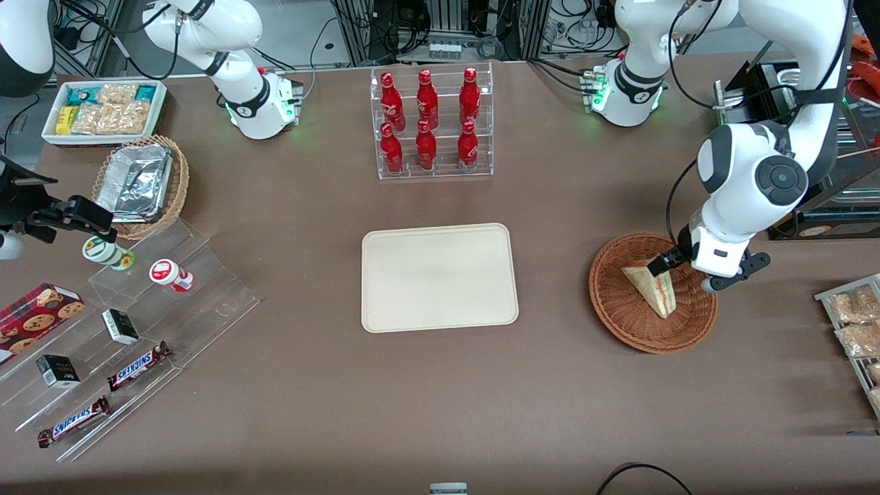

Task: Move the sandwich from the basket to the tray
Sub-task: 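Close the left gripper on the wrapped sandwich's edge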

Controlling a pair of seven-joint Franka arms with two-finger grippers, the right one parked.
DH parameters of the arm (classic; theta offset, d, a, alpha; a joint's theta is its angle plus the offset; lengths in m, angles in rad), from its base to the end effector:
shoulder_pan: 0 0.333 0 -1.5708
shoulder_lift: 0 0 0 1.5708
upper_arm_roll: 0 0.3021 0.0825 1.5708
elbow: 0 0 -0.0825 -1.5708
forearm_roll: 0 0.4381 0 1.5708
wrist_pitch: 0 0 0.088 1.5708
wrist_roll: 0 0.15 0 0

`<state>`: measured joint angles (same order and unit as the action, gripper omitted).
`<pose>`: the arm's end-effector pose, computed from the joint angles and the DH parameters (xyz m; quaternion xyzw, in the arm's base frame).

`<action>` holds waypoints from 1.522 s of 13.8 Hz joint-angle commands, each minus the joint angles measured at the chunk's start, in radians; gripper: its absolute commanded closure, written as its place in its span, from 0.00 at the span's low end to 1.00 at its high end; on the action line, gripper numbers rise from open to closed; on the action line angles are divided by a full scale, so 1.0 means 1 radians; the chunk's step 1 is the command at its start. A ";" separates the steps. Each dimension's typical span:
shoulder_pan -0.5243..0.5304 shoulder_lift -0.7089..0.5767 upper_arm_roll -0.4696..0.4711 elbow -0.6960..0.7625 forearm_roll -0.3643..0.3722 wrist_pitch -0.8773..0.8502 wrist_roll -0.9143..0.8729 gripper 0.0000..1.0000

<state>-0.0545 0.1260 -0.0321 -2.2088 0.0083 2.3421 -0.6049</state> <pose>0.5802 -0.0502 0.2295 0.9673 0.2536 0.0038 0.0003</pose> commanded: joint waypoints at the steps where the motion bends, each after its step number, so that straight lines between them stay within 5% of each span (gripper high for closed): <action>1: 0.002 0.018 -0.003 -0.009 -0.011 0.045 -0.065 0.00; 14: -0.007 0.145 -0.005 -0.006 -0.011 0.098 -0.136 0.00; 15: -0.007 0.147 -0.005 -0.008 -0.011 0.102 -0.141 0.20; 17: -0.007 0.147 -0.005 -0.009 -0.011 0.099 -0.162 0.99; 21: -0.007 0.121 -0.005 -0.002 -0.002 0.036 -0.142 1.00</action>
<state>-0.0579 0.2745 -0.0345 -2.2105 0.0065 2.4164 -0.7435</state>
